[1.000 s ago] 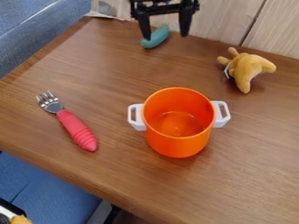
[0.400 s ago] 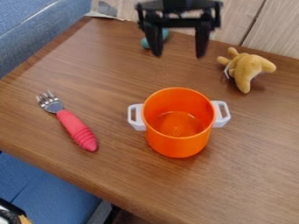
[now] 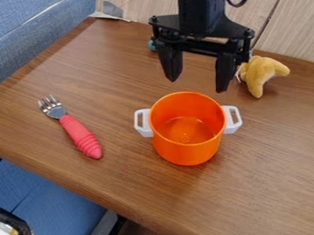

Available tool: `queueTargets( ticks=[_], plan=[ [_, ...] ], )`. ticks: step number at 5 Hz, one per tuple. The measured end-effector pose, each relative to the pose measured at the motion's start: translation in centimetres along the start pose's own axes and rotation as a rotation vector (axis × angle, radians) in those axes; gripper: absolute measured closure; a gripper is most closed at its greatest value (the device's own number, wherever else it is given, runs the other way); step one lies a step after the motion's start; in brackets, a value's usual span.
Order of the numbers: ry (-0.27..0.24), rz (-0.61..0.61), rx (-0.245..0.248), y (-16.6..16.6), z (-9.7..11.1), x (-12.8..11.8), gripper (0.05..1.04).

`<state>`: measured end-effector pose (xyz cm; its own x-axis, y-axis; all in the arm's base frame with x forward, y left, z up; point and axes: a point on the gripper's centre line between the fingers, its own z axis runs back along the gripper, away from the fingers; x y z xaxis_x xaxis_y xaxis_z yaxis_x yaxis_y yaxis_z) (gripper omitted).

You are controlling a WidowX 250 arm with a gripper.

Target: Move the orange pot to the left upper side of the table

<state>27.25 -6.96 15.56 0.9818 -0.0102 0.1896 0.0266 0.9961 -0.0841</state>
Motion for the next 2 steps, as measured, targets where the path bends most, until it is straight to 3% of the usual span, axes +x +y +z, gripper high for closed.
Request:
queueTargets(
  ticks=[1, 2],
  plan=[
    [0.036, -0.094, -0.017, -1.2, -0.7, -1.8, 0.083],
    [0.084, -0.207, 0.005, -2.7, -2.4, -2.9, 0.083]
  ],
)
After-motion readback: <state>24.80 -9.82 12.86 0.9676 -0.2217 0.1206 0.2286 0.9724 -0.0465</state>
